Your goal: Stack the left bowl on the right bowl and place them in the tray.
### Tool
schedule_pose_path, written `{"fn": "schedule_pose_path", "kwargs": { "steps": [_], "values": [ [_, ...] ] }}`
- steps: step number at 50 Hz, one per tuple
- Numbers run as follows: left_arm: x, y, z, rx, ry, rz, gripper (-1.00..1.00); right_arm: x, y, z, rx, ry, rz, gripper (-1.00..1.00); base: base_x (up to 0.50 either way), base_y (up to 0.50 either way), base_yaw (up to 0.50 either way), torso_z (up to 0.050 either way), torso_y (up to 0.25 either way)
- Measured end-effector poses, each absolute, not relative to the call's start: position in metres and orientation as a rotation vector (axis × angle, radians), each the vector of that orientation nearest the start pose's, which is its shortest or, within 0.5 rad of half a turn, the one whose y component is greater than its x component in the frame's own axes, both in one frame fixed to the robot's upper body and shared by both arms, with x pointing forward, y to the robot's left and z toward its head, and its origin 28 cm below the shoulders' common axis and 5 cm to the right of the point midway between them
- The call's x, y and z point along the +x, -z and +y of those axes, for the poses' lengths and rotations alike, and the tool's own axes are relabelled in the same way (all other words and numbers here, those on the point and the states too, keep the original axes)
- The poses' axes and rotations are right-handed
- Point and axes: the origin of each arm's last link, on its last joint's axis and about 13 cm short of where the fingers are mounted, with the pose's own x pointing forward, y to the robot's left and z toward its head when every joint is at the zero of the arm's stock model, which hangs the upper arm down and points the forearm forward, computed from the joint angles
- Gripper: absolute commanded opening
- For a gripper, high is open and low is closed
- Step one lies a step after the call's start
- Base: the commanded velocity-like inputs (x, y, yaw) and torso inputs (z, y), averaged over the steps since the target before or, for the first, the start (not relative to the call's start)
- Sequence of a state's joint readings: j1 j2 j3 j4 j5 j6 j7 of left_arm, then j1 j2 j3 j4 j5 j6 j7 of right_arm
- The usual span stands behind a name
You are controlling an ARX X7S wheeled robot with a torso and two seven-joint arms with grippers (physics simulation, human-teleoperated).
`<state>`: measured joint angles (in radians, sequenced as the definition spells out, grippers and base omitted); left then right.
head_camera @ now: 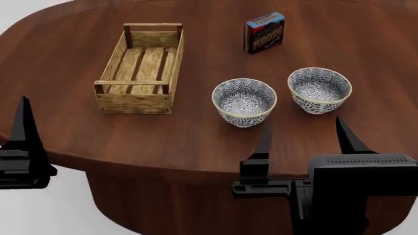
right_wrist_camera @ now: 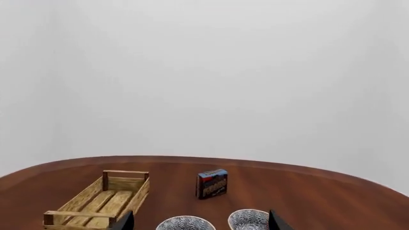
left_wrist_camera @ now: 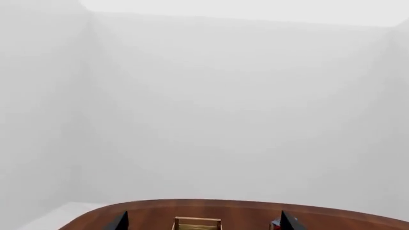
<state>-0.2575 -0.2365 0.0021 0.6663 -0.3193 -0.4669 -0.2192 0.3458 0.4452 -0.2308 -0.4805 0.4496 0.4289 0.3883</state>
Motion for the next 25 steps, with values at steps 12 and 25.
{"fn": "schedule_pose_path", "kwargs": {
  "steps": [12,25],
  "values": [
    [0.2246,-0.1757,0.2274,-0.055,-0.019,-0.431,1.0,0.247,-0.155,-0.1188,-0.069,-0.011,-0.259,1.0,0.29,0.48,0.0,0.0,0.0],
    [0.2244,-0.1759,0.2254,-0.049,-0.008,-0.433,1.0,0.2464,-0.1538,-0.117,-0.074,-0.019,-0.261,1.0,0.47,0.2,0.0,0.0,0.0]
  ]
}}
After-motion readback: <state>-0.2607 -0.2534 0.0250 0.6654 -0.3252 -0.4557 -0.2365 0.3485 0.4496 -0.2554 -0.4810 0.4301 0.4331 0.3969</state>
